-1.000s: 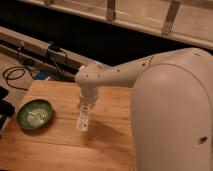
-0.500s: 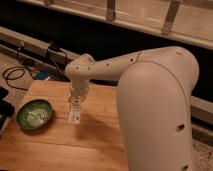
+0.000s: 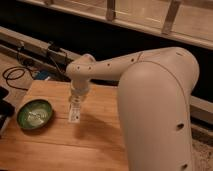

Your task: Place the bottle in the ceramic bowl

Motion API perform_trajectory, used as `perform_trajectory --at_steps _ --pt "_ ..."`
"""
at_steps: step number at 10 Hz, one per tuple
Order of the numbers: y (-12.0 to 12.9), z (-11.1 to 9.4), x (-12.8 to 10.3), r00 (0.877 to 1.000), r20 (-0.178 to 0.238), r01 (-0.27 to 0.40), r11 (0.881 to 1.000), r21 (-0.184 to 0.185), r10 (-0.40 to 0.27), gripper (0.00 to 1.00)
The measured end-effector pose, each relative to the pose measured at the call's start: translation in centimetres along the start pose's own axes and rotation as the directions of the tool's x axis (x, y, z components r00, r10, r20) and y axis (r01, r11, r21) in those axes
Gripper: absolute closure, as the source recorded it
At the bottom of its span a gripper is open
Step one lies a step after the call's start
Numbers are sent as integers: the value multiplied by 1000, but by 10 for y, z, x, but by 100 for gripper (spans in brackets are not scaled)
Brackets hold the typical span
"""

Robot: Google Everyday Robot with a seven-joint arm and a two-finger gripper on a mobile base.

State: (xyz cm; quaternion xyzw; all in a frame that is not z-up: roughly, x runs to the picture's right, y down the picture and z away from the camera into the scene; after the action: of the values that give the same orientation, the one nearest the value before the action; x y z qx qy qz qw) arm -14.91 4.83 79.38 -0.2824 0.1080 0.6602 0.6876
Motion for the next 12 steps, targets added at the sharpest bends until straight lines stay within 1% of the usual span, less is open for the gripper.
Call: perform_trajectory --at_steps 1,2,4,5,6,7,8,9,10,11,12 --pt "10 2 -11 999 7 31 999 -13 -31 100" --pt "27 4 -21 998 13 68 997 -25 -68 100" --pt "60 7 -39 991 26 136 990 -44 -135 100" --pt "83 8 -49 982 34 189 980 -60 -187 100" --pt "101 8 -55 972 42 235 969 -72 -232 100" --pt "116 7 -58 960 50 278 957 -84 -274 100" --pt "133 5 -59 945 58 325 941 -95 -321 100" --pt "155 4 -53 924 62 382 917 -113 -378 100" --pt "169 4 -47 909 64 417 900 -126 -412 100" --pt "183 5 -39 892 59 451 881 -145 -447 100" --pt "197 10 -30 875 48 482 857 -180 -482 100"
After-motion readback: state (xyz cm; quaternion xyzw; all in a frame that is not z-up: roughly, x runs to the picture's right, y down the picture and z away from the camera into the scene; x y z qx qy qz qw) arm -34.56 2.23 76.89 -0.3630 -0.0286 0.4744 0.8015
